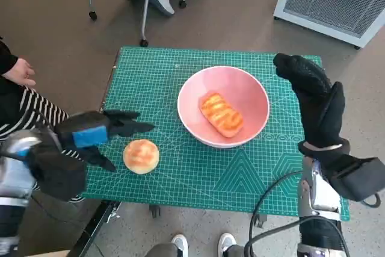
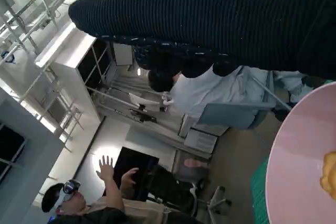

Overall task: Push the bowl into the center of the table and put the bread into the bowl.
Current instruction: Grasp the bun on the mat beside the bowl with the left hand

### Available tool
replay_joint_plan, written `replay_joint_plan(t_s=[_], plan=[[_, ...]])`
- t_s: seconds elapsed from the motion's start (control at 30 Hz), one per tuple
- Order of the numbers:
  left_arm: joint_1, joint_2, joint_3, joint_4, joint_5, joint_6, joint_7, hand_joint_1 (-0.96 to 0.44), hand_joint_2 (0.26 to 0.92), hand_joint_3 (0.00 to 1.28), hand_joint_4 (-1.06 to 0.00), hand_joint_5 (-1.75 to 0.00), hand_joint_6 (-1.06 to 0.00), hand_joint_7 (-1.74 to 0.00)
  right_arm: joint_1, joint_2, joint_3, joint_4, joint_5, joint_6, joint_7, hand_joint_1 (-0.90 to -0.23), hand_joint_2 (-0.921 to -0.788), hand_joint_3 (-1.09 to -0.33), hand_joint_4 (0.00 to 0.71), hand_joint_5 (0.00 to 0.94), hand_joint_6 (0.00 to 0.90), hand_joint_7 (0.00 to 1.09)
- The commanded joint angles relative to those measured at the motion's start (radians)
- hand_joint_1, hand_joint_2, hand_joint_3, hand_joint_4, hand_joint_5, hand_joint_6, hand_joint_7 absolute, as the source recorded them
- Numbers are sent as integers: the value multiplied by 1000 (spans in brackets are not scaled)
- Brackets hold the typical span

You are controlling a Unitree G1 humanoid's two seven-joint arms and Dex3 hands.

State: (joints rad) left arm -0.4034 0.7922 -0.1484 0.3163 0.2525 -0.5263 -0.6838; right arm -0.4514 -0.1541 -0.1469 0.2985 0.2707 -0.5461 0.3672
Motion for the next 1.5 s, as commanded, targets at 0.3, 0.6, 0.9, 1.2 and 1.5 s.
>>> replay_joint_plan(t_s=[0.3,0.6,0.9,1.2,1.5], plan=[[-75,-109,-107,227,118,-23,85,-154,712,2,-275,-7,-394,-16,26,-16,-6,-6,0,26,11,-756,-921,-792,142,0,49,466],[-123,-148,-168,347,240,-33,217,-132,748,18,-443,-41,-499,-43,30,-21,-6,-13,-2,26,11,-766,-921,-792,141,0,49,468],[-134,-143,-198,366,278,-26,262,-68,829,48,-834,-117,-825,-131,35,-27,-6,-18,-3,22,9,-768,-921,-791,141,0,50,469],[-125,-113,-156,311,199,-54,236,-19,908,76,-702,-1134,-674,-927,39,-29,-6,-22,-5,21,6,-769,-921,-791,141,0,50,470],[-115,-90,-63,198,54,-80,183,0,915,45,-709,-1248,-692,-984,33,-28,-6,-10,-7,19,4,-765,-921,-792,144,2,48,470]])
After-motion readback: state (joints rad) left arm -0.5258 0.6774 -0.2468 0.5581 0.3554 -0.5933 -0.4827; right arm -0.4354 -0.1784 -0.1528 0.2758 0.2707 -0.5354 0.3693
